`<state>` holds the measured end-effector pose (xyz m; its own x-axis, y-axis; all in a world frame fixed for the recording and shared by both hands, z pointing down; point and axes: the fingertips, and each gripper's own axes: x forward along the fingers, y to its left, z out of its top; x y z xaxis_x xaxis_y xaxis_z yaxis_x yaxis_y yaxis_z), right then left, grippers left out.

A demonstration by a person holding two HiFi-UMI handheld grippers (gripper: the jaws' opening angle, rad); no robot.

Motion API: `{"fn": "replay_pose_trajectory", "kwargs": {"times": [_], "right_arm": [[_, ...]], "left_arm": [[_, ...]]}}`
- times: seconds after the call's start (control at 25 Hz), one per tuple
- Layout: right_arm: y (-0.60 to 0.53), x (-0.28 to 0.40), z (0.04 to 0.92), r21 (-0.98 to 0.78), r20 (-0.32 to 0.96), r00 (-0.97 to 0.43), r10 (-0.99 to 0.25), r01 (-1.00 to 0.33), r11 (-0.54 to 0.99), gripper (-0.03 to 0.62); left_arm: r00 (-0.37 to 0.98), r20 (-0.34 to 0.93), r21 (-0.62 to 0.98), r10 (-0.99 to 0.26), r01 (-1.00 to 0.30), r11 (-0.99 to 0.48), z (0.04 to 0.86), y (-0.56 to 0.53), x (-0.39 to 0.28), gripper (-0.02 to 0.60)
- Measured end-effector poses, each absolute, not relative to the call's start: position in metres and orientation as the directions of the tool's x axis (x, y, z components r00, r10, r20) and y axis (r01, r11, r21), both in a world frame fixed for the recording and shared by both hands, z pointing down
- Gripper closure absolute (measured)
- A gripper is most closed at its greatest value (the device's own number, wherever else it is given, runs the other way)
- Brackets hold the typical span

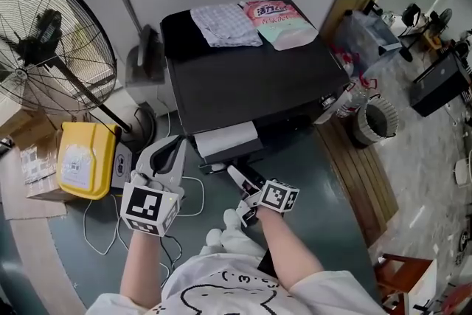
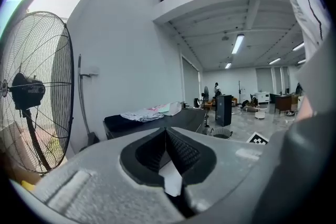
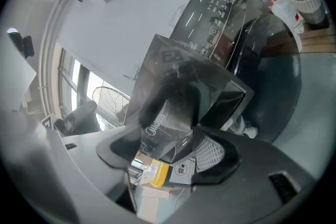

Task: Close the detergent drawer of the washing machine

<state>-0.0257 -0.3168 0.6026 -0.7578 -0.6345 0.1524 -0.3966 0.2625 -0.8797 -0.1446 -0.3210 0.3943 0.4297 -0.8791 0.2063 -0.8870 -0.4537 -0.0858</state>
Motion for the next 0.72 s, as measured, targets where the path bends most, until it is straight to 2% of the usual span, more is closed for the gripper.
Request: {"fn": "replay_pose_trajectory", "kwargs": {"times": [0.72], "right_arm": [[-0.346,-0.040,0.601,-0.873,0.168,-0.766,-0.620,-0.407,0.267,0.298]], "left_arm": [[0.387,0.209,-0.110,-0.898,-0.903,-0.415,0.388,-0.333,-0.154,0.565]]}}
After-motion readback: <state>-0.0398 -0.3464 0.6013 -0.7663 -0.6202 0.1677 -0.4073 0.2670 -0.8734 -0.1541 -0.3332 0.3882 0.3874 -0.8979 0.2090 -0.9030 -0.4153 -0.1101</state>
